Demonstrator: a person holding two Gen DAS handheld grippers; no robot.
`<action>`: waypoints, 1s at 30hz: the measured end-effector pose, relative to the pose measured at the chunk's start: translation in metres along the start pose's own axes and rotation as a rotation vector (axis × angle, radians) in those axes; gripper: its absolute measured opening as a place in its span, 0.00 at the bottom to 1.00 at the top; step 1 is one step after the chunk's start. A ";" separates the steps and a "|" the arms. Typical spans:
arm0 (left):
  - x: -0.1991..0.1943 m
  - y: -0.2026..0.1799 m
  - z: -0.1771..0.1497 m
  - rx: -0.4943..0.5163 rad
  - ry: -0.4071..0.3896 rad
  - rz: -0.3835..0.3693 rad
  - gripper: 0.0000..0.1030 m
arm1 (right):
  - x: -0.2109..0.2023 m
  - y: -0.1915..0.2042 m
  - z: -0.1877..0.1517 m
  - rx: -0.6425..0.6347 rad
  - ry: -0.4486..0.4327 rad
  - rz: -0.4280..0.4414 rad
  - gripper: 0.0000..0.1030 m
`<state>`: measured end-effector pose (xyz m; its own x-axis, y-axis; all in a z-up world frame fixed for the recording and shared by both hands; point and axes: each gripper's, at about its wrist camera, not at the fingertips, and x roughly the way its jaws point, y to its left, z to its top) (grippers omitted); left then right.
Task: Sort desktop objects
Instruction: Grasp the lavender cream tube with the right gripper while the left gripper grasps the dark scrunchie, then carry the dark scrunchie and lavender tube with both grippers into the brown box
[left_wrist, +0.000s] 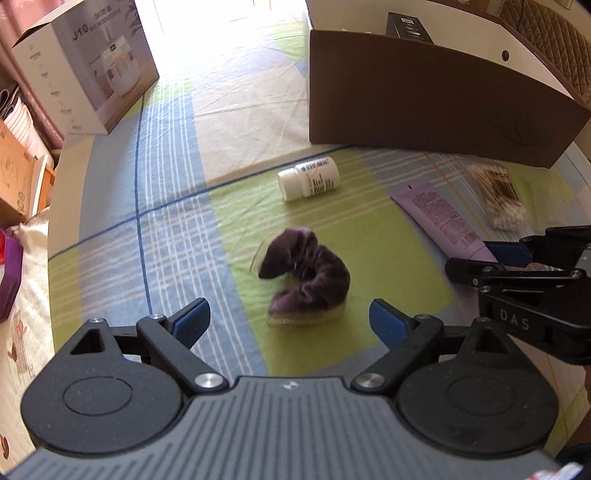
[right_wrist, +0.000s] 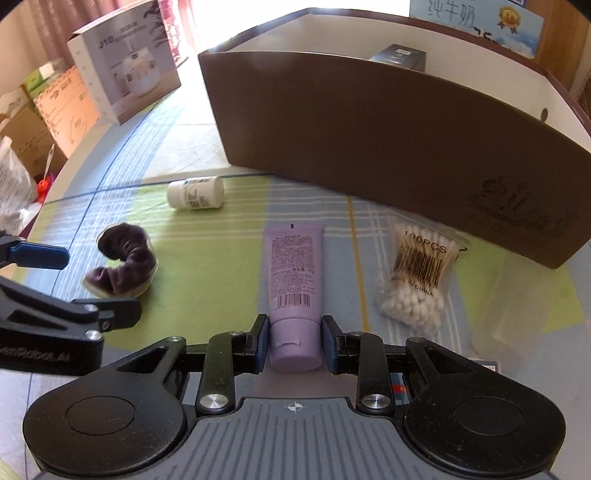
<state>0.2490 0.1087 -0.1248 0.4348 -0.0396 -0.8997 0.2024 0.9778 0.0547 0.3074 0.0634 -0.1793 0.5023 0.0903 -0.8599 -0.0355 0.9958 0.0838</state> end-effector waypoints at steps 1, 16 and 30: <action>0.003 0.000 0.002 0.005 -0.001 -0.004 0.87 | 0.000 -0.001 0.001 -0.001 0.000 -0.001 0.27; 0.029 0.007 0.013 0.017 0.002 -0.064 0.34 | 0.015 0.010 0.018 -0.123 -0.009 -0.015 0.35; 0.015 0.004 -0.003 -0.052 0.017 -0.044 0.24 | 0.002 0.010 0.007 -0.183 0.029 0.058 0.29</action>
<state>0.2533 0.1125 -0.1393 0.4113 -0.0793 -0.9080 0.1750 0.9845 -0.0067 0.3136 0.0737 -0.1769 0.4701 0.1449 -0.8706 -0.2210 0.9743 0.0428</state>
